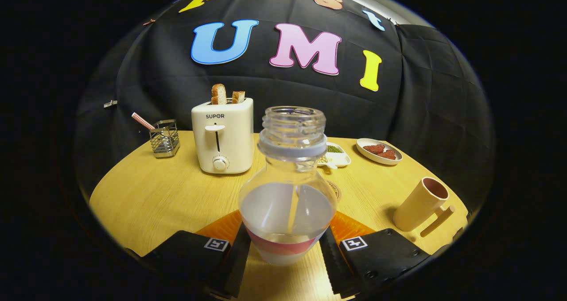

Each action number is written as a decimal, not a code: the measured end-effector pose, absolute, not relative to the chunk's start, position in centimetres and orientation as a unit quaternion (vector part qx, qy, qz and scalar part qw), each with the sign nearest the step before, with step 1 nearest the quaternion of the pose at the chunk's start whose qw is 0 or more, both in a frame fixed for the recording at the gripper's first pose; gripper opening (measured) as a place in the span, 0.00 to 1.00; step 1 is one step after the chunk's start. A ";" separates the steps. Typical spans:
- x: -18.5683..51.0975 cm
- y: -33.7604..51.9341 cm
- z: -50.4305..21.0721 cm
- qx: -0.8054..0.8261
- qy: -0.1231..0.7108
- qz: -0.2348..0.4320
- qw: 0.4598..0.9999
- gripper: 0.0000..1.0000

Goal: Take the bottle from table, then pour the juice into the cup, finally place the bottle on the coaster

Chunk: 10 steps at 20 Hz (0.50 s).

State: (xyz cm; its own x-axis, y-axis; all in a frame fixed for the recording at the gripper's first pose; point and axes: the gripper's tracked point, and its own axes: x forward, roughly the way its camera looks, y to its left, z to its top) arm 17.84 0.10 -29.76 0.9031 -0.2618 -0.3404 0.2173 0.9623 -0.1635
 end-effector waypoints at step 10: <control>16.9 -0.5 -26.8 -0.013 0.209 -0.083 0.974 0.71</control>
